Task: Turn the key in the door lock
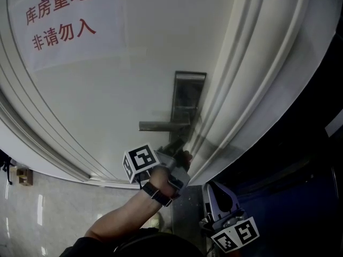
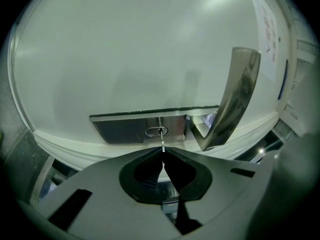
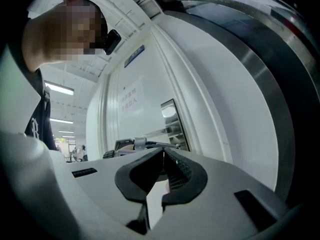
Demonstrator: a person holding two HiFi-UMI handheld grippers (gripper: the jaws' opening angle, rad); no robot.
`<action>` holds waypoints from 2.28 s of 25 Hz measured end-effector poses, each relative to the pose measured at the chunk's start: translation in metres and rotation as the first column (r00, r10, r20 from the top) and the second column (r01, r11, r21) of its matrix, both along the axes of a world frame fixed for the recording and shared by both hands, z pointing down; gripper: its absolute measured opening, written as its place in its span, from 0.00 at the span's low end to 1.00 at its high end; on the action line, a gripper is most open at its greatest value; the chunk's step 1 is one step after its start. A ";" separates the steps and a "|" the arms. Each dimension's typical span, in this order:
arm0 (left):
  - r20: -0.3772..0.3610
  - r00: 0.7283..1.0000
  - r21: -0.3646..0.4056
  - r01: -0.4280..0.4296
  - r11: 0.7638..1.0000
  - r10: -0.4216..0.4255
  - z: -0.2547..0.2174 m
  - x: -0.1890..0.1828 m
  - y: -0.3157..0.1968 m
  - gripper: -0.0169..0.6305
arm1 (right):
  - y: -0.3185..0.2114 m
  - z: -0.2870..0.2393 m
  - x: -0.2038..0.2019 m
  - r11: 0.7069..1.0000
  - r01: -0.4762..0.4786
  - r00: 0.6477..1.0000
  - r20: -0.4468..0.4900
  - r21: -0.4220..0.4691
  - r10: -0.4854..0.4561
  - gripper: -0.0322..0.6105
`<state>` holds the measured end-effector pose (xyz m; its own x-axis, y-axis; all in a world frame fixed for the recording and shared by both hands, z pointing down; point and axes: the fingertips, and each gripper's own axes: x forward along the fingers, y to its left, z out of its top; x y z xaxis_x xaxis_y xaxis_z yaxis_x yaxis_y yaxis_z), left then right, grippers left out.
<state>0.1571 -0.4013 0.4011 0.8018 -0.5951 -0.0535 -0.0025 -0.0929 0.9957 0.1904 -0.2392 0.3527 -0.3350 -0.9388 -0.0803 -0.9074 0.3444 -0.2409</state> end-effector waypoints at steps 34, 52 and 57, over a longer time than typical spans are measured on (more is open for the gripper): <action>0.055 0.997 0.092 -0.066 0.994 0.061 -0.003 -0.009 0.028 0.16 | 0.005 -0.002 -0.025 0.997 0.070 0.997 -0.012 0.019 -0.070 0.07; 0.024 0.990 0.130 -0.138 0.982 0.136 -0.008 -0.026 0.101 0.05 | 0.014 0.001 -0.039 0.995 0.100 0.995 -0.008 -0.022 -0.101 0.07; 0.052 0.989 0.201 -0.146 0.969 0.138 -0.012 -0.030 0.118 0.04 | 0.018 0.001 -0.041 0.994 0.105 0.994 -0.011 -0.024 -0.105 0.07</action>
